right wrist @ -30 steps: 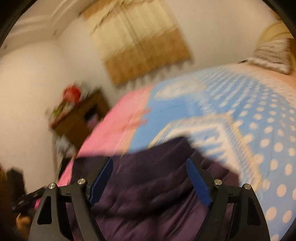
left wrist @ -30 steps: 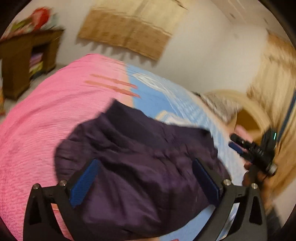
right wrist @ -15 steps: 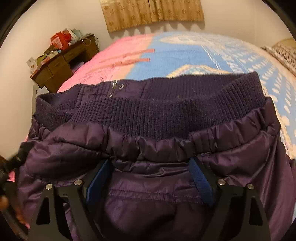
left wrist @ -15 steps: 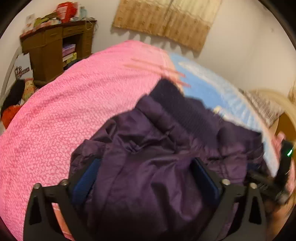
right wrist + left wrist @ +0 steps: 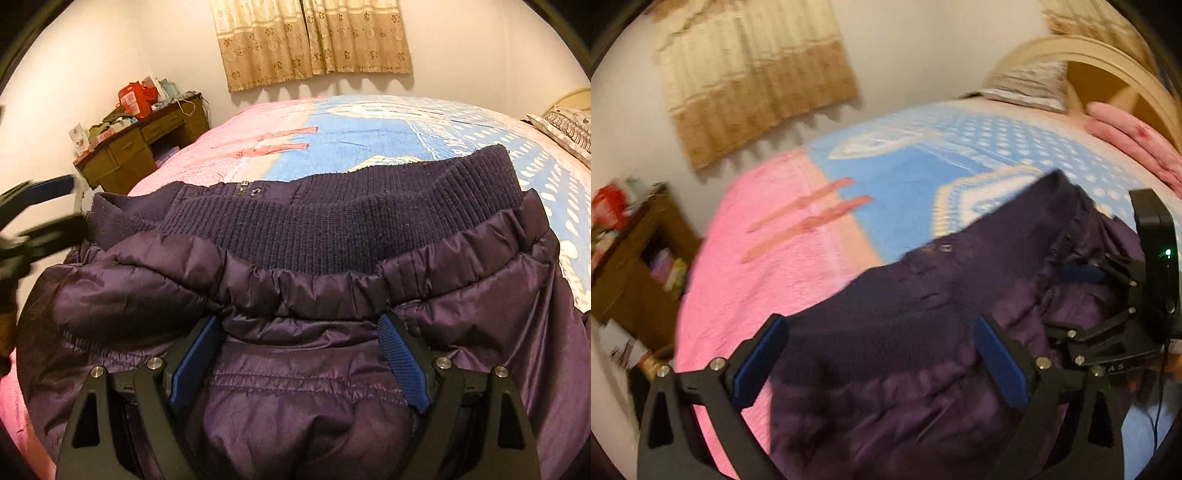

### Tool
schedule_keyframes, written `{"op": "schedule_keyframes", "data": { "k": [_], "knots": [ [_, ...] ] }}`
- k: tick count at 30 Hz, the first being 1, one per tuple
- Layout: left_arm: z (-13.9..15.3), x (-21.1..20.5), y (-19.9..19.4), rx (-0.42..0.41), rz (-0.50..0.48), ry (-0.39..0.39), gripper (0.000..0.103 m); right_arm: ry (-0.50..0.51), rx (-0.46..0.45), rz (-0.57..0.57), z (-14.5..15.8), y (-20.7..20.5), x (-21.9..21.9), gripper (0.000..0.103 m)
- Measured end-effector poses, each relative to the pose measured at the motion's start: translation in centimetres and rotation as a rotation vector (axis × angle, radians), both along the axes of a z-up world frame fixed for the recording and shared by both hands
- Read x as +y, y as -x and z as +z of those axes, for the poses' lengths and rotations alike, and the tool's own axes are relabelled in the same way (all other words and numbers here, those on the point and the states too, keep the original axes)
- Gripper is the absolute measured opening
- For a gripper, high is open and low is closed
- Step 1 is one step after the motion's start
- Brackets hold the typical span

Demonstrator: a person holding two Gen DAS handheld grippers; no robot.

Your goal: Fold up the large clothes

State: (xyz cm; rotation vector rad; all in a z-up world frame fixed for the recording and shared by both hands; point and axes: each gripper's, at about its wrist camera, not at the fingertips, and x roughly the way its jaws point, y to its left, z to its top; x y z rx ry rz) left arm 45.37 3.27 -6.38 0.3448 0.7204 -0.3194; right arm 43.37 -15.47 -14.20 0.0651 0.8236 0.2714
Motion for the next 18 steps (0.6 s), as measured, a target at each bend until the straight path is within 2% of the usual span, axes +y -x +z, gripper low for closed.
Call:
{"op": "schedule_keyframes", "data": {
  "k": [3, 4, 5, 6, 8, 9, 10, 11, 12, 13, 15, 18],
  "knots": [
    [-1.5, -0.5, -1.2, 0.101, -0.059, 0.044, 0.095, -0.052, -0.024, 0.024, 0.0, 0.7, -1.0, 0.088],
    [-2.0, -0.6, -1.5, 0.133, -0.064, 0.051, 0.086, -0.081, -0.033, 0.033, -0.1, 1.2, -1.6, 0.088],
    [-2.8, -0.4, -1.5, 0.155, -0.064, 0.056, 0.085, -0.118, -0.042, 0.042, 0.0, 1.6, -2.2, 0.088],
    [-2.8, -0.5, -1.2, 0.154, -0.065, 0.066, 0.085, -0.143, -0.049, 0.052, 0.1, 1.9, -2.5, 0.088],
    [-2.8, 0.0, -0.1, 0.133, -0.077, 0.117, 0.076, -0.173, -0.059, 0.065, 0.0, 2.3, -2.9, 0.088],
    [-2.4, 0.4, 0.9, 0.128, -0.078, 0.13, 0.066, -0.179, -0.064, 0.067, 0.0, 2.5, -2.9, 0.088],
    [-2.2, 1.3, 1.6, 0.121, -0.081, 0.166, 0.052, -0.182, -0.069, 0.069, 0.0, 2.6, -2.9, 0.088],
    [-2.2, 1.3, 1.7, 0.117, -0.081, 0.184, 0.045, -0.184, -0.073, 0.069, 0.0, 2.7, -2.8, 0.088],
    [-2.1, 1.5, 1.8, 0.108, -0.082, 0.203, 0.025, -0.187, -0.076, 0.07, 0.0, 2.7, -2.8, 0.088],
    [-2.3, 2.1, 2.1, 0.105, -0.074, 0.212, 0.012, -0.189, -0.08, 0.073, 0.0, 2.7, -2.8, 0.088],
    [-2.6, 2.7, 2.3, 0.111, -0.07, 0.245, 0.012, -0.198, -0.083, 0.076, 0.0, 2.4, -2.6, 0.088],
    [-2.4, 2.4, 2.5, 0.067, -0.066, 0.242, 0.014, -0.207, -0.088, 0.078, 0.0, 2.5, -3.1, 0.088]
  ]
}}
